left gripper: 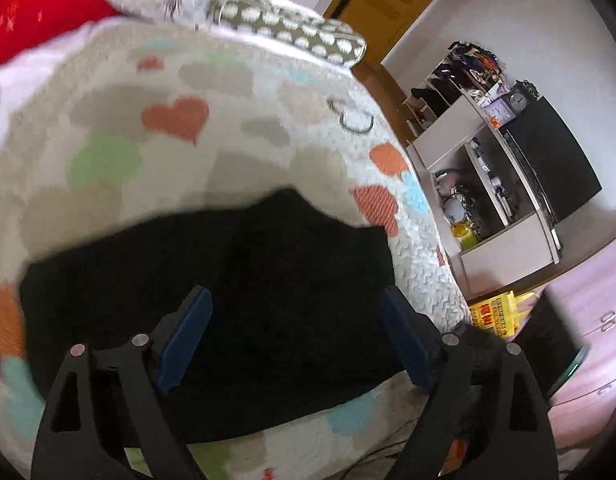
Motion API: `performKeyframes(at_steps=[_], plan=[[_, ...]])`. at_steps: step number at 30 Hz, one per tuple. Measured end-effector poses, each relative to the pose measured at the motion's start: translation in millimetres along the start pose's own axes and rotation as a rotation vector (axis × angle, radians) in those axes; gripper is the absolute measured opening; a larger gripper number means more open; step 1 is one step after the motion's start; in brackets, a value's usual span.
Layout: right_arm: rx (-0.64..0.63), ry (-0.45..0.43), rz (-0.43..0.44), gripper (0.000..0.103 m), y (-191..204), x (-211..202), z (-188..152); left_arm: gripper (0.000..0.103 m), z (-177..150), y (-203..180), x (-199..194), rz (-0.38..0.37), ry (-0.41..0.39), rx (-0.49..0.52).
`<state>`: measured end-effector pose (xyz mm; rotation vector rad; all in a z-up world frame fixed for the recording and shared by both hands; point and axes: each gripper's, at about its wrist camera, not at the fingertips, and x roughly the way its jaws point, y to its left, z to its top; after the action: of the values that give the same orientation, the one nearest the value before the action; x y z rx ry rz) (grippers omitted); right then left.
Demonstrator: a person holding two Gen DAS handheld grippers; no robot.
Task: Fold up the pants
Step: 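Pinch the folded layers with the left gripper and release them flat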
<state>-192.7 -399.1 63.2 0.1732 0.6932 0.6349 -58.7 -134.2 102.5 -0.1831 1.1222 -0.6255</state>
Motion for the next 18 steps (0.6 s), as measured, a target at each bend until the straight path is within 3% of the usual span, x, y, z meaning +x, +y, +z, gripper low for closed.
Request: performKeyframes(at_steps=[4,7,9,10,11,13,18], plan=[[0.093,-0.016,-0.129,0.056,-45,-10,5,0.086,-15,8,46,0.019,0.067,-0.07],[0.096,0.004,-0.141,0.04,-59,9,3,0.082,-23,1,63,0.01,0.064,-0.071],[0.075,0.044,-0.191,0.02,-60,26,4,0.056,-28,-8,67,0.039,0.056,-0.035],[0.069,0.061,-0.209,0.019,-61,30,1,0.031,-28,-13,66,0.072,0.062,-0.007],[0.065,0.077,-0.221,0.017,-60,35,0,0.024,-28,-16,63,0.092,0.069,0.018],[0.067,0.079,-0.201,0.017,-61,33,1,0.022,-29,-16,50,0.063,0.067,0.026],[0.019,0.072,-0.147,0.021,-51,35,6,0.022,-43,-2,32,0.112,0.049,0.016]])
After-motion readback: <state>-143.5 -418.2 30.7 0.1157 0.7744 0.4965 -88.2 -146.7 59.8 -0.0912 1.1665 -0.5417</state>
